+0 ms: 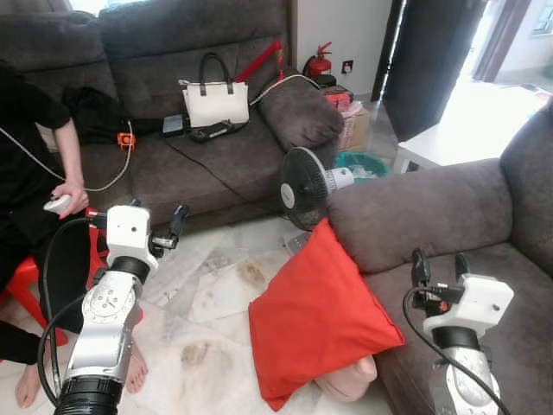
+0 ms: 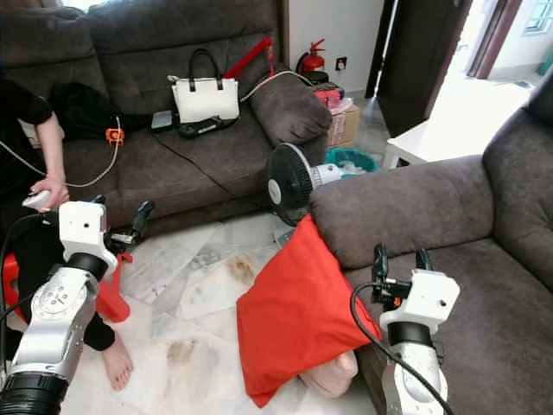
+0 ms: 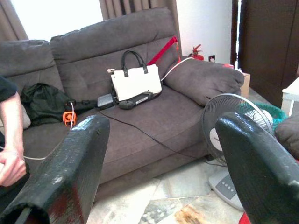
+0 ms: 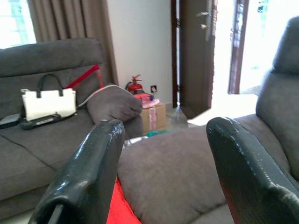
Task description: Move the pillow to the sofa from floor
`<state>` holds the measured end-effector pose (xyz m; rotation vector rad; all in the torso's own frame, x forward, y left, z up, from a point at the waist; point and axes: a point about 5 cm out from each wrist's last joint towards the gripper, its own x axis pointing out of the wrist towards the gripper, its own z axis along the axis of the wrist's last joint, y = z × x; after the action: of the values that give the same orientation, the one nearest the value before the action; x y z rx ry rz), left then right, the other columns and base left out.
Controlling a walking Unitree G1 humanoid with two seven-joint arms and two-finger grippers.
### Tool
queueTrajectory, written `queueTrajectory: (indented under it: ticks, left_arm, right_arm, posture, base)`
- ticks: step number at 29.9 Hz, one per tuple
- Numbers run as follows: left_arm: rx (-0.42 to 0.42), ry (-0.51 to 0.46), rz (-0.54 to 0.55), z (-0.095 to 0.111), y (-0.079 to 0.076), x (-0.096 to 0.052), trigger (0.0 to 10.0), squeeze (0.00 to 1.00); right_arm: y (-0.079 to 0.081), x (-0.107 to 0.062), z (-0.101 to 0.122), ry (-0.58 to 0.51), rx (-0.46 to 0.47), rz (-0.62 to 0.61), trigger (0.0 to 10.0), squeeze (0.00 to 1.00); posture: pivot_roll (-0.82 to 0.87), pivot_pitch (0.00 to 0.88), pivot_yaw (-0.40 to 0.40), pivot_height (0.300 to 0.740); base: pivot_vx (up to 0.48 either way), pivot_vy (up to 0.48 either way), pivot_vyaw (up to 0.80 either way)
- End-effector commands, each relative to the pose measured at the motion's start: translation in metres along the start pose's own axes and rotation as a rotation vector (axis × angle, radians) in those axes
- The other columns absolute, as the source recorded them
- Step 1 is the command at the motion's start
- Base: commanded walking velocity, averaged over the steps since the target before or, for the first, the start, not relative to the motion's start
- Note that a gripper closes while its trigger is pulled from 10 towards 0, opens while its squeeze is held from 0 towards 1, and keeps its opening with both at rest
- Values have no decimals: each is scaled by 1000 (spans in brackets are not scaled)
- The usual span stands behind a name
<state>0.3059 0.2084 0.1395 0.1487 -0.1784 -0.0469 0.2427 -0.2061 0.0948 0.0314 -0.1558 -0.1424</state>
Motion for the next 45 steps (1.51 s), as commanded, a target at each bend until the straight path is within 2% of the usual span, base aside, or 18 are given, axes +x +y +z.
queueTrajectory:
  ticks: [1, 15, 19, 23, 33, 45]
  left_arm:
    - [10, -4, 15, 0, 1, -1, 10000, 0]
    - [16, -4, 2, -3, -3, 3, 10000, 0]
    - [4, -19, 10, -2, -7, 10, 10000, 0]
    - [-5, -30, 16, -1, -9, 13, 10000, 0]
    - [-18, -40, 12, -5, -16, 23, 10000, 0]
    - [-15, -42, -12, -7, -20, 25, 10000, 0]
  right_arm:
    - [3, 3, -4, 19, 12, 19, 10000, 0]
    - [9, 6, -9, 27, 21, 55, 10000, 0]
    - [16, 21, -3, 6, 27, 90, 10000, 0]
    - [20, 26, 0, -7, 31, 109, 10000, 0]
    - [10, 34, 3, -25, 11, 98, 10000, 0]
    - [11, 31, -3, -21, 20, 82, 10000, 0]
  posture:
    - [98, 0, 24, 740]
    - [89, 0, 24, 740]
    - [85, 0, -7, 740]
    - [81, 0, -16, 740]
    - [59, 0, -21, 740]
    - [43, 0, 12, 740]
  base:
    - [0, 0, 0]
    - [0, 0, 0]
    - [0, 0, 0]
    - [0, 0, 0]
    - [0, 0, 0]
    - [0, 0, 0]
